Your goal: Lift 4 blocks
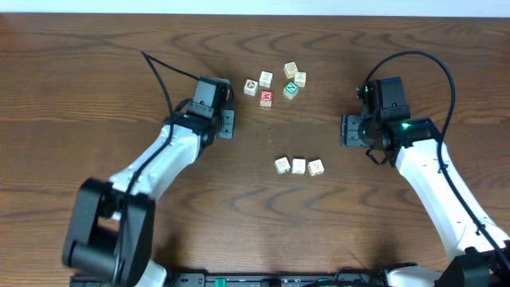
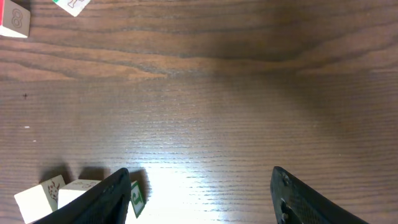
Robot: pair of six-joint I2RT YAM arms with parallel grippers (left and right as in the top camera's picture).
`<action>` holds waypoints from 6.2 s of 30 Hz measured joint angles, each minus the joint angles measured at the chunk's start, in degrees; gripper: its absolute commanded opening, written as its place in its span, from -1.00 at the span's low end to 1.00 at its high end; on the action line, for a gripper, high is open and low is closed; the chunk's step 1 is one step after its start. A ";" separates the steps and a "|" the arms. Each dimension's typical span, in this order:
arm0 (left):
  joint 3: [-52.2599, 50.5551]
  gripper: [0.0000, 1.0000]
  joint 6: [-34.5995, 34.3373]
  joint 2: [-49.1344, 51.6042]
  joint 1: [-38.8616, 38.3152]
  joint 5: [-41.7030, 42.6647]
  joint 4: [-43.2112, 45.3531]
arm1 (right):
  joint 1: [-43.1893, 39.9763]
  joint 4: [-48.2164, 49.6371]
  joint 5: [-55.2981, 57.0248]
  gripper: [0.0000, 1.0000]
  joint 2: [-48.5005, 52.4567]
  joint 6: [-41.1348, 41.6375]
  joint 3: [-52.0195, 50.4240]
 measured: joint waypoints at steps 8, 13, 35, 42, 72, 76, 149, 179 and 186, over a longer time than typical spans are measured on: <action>0.00 -0.56 -5.46 -7.82 -6.64 -0.02 -4.02 | 0.00 0.00 0.00 0.39 0.00 0.00 0.00; 0.00 -0.57 -12.11 -8.41 -11.72 -2.19 -6.73 | 0.00 0.02 0.00 0.39 0.00 0.00 0.00; -0.22 -0.57 -31.80 -0.55 -22.60 -8.63 -9.90 | 0.00 -0.68 0.00 0.38 0.00 0.00 0.00; -0.66 -0.57 -33.77 1.27 -23.63 -8.63 -10.03 | 0.00 -0.68 0.00 0.37 0.00 0.00 0.00; -0.76 -0.56 -39.32 5.66 -25.29 -7.54 -4.76 | 0.00 -1.22 0.00 0.37 0.00 0.00 0.00; -0.76 -0.56 -39.32 5.66 -25.29 -7.50 -4.66 | 0.00 -1.22 0.00 0.36 0.00 0.00 0.00; -0.76 0.22 -34.49 4.68 -26.67 -10.71 -4.90 | 0.00 -1.36 0.02 0.36 0.00 0.00 0.00; -0.79 0.20 -20.31 -49.48 -26.67 -37.92 -23.08 | 0.00 -1.38 -0.22 0.05 -1.25 0.33 -0.07; -0.79 0.19 -17.27 -65.22 -26.67 -42.58 -28.50 | 0.00 -1.55 -0.66 0.11 -9.62 -0.68 -0.24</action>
